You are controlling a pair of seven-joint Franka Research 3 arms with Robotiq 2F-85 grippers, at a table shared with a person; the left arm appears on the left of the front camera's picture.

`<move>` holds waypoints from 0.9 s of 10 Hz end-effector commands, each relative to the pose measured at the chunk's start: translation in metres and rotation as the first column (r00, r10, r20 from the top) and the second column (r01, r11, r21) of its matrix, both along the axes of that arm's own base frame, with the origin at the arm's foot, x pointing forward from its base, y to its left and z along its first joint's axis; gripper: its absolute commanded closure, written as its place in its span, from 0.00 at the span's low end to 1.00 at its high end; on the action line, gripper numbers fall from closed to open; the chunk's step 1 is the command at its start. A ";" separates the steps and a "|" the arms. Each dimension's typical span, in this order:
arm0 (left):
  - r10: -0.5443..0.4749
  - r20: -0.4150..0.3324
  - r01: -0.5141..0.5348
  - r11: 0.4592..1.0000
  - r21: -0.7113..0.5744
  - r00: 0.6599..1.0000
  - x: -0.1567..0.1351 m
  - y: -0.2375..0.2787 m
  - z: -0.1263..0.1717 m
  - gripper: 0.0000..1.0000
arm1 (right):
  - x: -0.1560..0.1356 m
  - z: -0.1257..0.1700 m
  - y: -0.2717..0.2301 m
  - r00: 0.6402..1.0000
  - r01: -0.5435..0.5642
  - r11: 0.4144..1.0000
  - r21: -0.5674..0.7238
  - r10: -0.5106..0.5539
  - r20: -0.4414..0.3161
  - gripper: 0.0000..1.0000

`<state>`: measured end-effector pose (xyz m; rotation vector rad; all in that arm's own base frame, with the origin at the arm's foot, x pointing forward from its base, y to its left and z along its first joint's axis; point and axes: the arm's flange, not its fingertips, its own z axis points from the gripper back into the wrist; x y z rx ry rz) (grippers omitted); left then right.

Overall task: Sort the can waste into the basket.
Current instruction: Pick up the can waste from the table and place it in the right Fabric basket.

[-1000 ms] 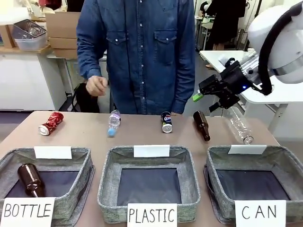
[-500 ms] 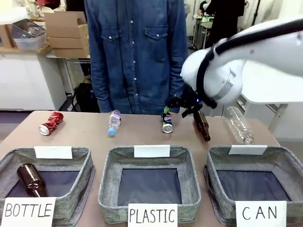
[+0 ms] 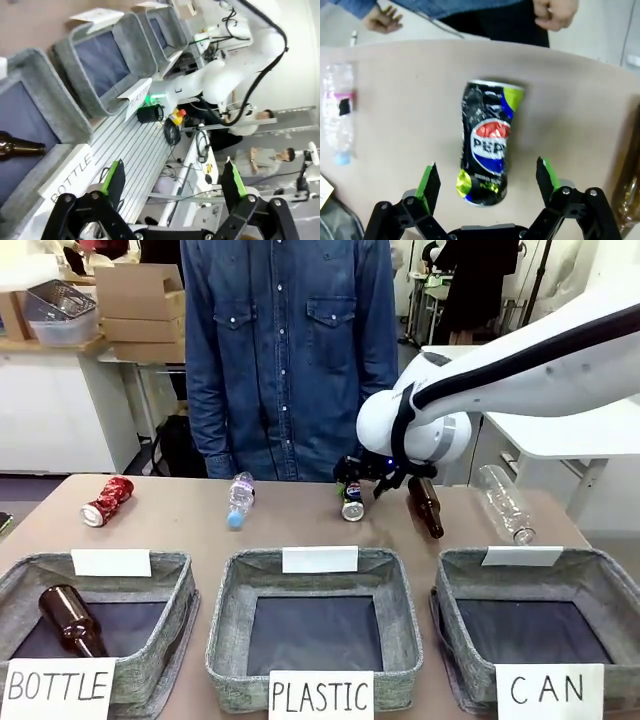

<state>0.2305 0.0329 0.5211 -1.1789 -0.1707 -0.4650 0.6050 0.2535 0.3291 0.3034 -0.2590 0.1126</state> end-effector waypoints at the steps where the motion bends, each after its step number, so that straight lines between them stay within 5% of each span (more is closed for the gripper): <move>1: -0.002 -0.027 0.000 0.997 -0.076 1.000 -0.002 0.013 -0.003 0.00 | 0.019 0.006 0.014 1.000 0.026 0.999 -0.035 -0.026 -0.007 0.00; 7: -0.002 -0.027 0.000 0.997 -0.076 1.000 -0.002 0.013 -0.003 0.00 | 0.034 -0.010 0.027 0.998 0.032 0.992 -0.126 -0.038 -0.050 0.00; 8: -0.002 -0.027 0.000 0.997 -0.076 1.000 -0.002 0.013 -0.003 0.00 | 0.034 -0.011 0.027 0.997 0.030 0.988 -0.150 -0.041 -0.067 0.59; 9: -0.002 -0.027 0.000 0.997 -0.076 1.000 -0.002 0.013 -0.003 0.00 | 0.033 -0.012 0.028 0.996 0.031 0.986 -0.167 -0.044 -0.074 0.59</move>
